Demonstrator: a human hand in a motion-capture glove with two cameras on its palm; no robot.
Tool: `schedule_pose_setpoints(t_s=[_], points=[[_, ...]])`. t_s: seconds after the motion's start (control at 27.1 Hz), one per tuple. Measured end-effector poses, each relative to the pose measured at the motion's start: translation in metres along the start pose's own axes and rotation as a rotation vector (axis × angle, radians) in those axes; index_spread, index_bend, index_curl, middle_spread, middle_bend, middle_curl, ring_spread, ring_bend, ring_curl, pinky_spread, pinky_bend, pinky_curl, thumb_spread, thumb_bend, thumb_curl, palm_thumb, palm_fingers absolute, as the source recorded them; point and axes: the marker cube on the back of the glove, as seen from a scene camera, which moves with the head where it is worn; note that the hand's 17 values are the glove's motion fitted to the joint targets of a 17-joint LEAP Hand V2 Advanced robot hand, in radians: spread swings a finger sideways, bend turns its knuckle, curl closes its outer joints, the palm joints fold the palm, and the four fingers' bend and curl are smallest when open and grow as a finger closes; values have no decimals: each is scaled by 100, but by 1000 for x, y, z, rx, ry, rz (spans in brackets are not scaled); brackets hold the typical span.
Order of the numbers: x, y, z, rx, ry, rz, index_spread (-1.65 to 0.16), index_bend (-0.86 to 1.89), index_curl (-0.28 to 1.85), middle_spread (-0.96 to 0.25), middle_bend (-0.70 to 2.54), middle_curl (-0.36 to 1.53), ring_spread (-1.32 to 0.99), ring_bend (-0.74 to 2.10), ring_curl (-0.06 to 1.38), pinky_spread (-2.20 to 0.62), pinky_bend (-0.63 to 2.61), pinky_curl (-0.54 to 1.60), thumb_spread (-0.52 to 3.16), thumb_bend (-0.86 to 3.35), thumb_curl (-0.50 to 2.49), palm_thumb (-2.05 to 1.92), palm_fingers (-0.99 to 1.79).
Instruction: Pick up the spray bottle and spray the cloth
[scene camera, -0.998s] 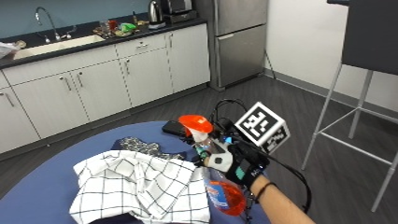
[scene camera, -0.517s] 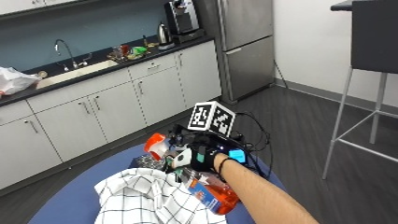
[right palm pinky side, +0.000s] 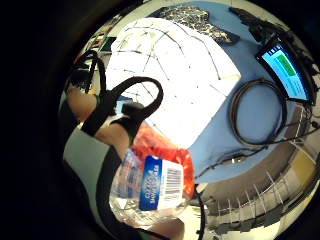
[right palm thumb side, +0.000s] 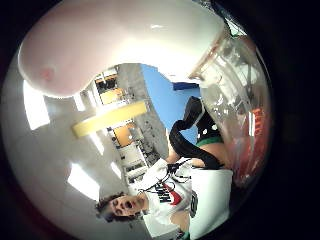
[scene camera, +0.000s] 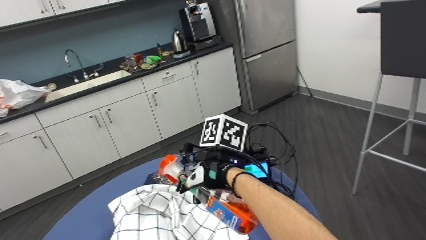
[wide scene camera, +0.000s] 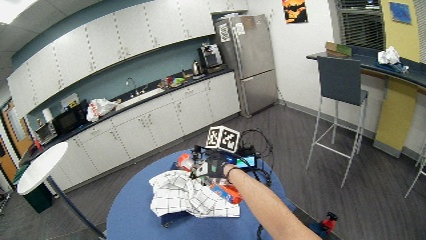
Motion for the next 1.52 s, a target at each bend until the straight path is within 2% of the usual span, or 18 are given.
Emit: schedule_pose_setpoints(t_s=[1.03,1.22,1.52], points=[[19,15,6,0,-17,9,-18,6,15,-5,56,45,-5,61,40,15,48,33,101,-2,54,87,111],[-1,23,16,43,-109,-128,-18,6,15,-5,57,45,-5,61,40,15,48,33,101,-2,54,87,111],[-76,44,77,66,-274,-500,-18,7,15,-5,57,46,-5,59,40,16,46,32,101,-2,55,87,108]])
